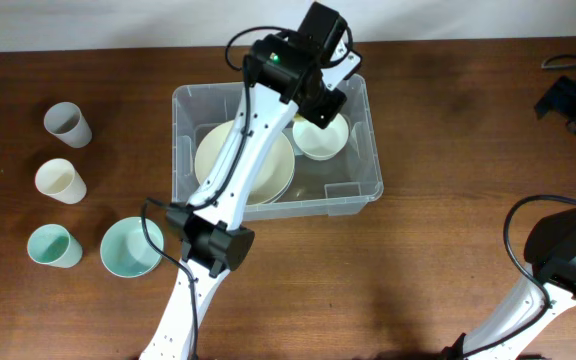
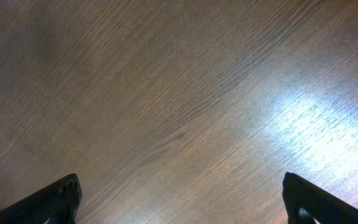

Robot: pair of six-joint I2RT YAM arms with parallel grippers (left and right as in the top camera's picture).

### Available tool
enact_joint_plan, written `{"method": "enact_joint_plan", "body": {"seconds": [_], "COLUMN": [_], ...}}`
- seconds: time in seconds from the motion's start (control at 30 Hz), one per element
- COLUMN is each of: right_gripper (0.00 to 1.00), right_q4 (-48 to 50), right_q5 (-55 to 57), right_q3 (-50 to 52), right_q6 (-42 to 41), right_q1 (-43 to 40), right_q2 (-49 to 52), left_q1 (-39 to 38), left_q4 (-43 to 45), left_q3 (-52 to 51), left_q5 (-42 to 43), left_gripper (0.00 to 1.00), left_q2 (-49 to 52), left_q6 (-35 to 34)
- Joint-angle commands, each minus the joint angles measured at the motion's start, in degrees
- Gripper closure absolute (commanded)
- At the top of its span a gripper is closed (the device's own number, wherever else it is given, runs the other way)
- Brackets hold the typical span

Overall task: Pack container
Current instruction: 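Lift the yellow bowl and carry it right into the bin, then place the yellow bowl onto the white bowl and open the left gripper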

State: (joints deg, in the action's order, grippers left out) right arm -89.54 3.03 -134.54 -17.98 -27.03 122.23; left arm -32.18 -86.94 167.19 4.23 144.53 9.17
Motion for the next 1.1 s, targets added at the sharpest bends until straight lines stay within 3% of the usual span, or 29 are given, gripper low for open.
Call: {"method": "enact_joint_plan", "body": {"seconds": [0.0,0.57,1.07], "right_gripper": [0.01,0.01,0.01], "right_q4": [0.0,0.0,0.0], "right_q5": [0.7,0.7,0.7], "right_q3": [0.2,0.2,0.2], "right_q6": [0.0,0.0,0.0], "right_q1": [-0.4,-0.4,-0.4], "right_q2": [0.2,0.2,0.2], "left_q1": [0.3,-1.0,-2.3], "left_q4": [2.5,16.5,19.4], "left_q3": [-5.1,-19.3,-22.9], "left_q5": [3.2,3.5,3.5], "left_gripper": [0.99,0.99,0.99], "left_q2": [-1.7,-1.7,-1.7], "left_q6": [-0.5,0.8,0.9]}}
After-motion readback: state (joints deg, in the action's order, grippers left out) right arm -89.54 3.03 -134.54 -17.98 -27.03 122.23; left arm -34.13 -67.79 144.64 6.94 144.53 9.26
